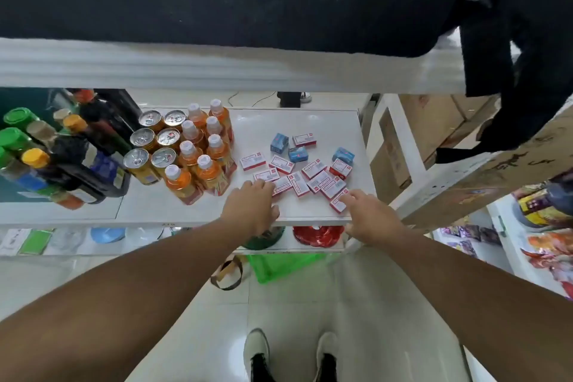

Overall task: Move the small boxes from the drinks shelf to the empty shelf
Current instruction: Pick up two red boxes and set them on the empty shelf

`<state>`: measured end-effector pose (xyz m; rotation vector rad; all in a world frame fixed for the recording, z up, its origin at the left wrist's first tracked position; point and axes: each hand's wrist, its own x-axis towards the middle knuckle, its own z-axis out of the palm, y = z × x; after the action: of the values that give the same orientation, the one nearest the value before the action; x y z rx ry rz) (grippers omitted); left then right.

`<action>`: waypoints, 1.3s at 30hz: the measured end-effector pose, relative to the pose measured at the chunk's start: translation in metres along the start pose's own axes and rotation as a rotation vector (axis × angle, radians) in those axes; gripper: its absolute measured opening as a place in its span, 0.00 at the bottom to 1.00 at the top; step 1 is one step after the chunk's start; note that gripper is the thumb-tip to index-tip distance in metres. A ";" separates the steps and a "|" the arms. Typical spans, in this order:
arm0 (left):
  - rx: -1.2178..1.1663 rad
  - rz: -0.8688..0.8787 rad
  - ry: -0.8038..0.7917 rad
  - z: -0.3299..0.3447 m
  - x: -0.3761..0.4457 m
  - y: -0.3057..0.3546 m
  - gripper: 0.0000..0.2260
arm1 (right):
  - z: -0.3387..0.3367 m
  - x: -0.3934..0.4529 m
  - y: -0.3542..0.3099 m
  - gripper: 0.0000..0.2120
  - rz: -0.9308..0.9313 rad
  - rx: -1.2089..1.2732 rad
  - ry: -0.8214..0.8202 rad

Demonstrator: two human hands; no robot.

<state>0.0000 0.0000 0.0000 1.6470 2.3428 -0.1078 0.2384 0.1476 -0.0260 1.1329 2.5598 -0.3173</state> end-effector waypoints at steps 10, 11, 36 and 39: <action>0.007 -0.070 0.015 0.043 0.048 0.006 0.26 | 0.029 0.042 0.019 0.26 -0.138 -0.044 0.086; -0.001 -0.073 0.018 0.046 0.053 0.008 0.24 | 0.031 0.046 0.021 0.25 -0.152 -0.053 0.100; -0.149 -0.129 0.099 0.023 0.000 0.022 0.19 | 0.009 0.007 0.018 0.21 -0.127 0.097 0.088; -0.206 -0.134 0.106 -0.001 -0.016 0.033 0.20 | -0.011 -0.008 0.015 0.24 -0.143 0.109 0.127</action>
<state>0.0357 -0.0031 0.0087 1.4318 2.4473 0.1926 0.2527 0.1552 -0.0137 1.0388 2.7727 -0.4376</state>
